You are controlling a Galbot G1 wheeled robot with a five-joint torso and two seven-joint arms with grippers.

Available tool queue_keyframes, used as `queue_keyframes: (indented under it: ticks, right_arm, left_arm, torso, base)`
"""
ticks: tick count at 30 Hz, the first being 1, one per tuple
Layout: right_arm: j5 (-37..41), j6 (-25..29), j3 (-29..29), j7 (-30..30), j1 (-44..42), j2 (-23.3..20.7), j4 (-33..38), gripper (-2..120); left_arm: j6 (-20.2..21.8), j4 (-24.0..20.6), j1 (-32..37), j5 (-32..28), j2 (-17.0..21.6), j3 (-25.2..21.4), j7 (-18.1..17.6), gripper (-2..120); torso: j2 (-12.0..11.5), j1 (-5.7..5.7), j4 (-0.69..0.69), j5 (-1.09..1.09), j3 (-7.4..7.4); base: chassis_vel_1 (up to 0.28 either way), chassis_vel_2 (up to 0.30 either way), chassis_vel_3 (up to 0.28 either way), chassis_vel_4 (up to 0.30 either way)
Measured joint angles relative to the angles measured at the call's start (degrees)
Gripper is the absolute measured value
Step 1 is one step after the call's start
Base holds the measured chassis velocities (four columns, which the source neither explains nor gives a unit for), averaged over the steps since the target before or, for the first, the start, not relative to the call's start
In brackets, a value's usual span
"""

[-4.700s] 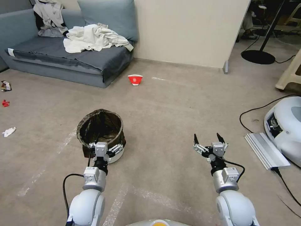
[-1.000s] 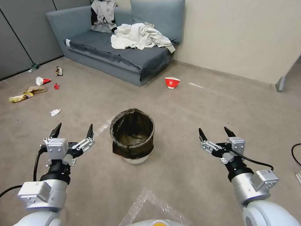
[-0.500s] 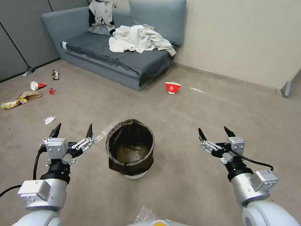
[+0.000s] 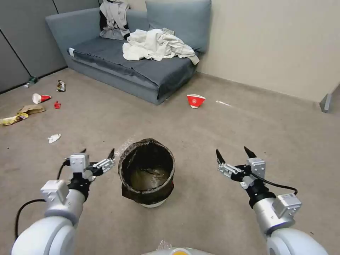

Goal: Pick up the trash can from the floor.

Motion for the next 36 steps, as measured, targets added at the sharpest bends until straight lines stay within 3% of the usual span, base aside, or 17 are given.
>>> queue_keyframes:
  ticks: [9, 14, 16, 25, 33, 36]
  right_arm:
    - [1.91, 1.67, 0.23, 0.63, 0.16, -0.2, -2.07, 100]
    - [1.9, 2.29, 0.07, 0.69, 0.02, 0.33, -2.75, 100]
    - [1.79, 2.53, -0.14, 0.69, 0.01, 0.7, -3.1, 100]
    - [1.78, 4.21, -1.33, 0.86, -0.26, 1.12, -3.79, 100]
    - [1.97, 4.22, -1.1, 1.0, -0.29, 1.23, -3.68, 100]
    - [1.99, 4.22, -1.14, 1.01, -0.29, 1.28, -3.6, 100]
  left_arm:
    - [0.9, 6.51, -3.25, 0.03, 2.26, 5.31, -0.58, 100]
    - [3.65, 7.78, -4.23, 0.59, 2.04, 8.24, -1.5, 100]
    - [6.62, 8.33, -5.02, 0.45, 1.87, 9.54, -3.56, 100]
    - [11.4, 11.48, -8.28, -4.04, 2.92, 11.65, -9.38, 100]
    - [12.85, 13.3, -10.58, -6.04, 3.97, 12.07, -9.61, 100]
    - [13.05, 14.01, -11.26, -6.21, 4.31, 12.47, -9.61, 94]
  torso:
    - [0.0, 0.0, 0.0, 0.01, 0.0]
    - [0.0, 0.0, 0.0, 0.0, 0.0]
    - [0.0, 0.0, 0.0, 0.01, 0.0]
    - [0.0, 0.0, 0.0, 0.01, 0.0]
    - [0.0, 0.0, 0.0, 0.01, 0.0]
    - [0.0, 0.0, 0.0, 0.01, 0.0]
  base:
    - [0.0, 0.0, 0.0, 0.0]
    - [0.0, 0.0, 0.0, 0.0]
    - [0.0, 0.0, 0.0, 0.0]
    - [0.0, 0.0, 0.0, 0.0]
    - [0.0, 0.0, 0.0, 0.0]
    - [0.0, 0.0, 0.0, 0.0]
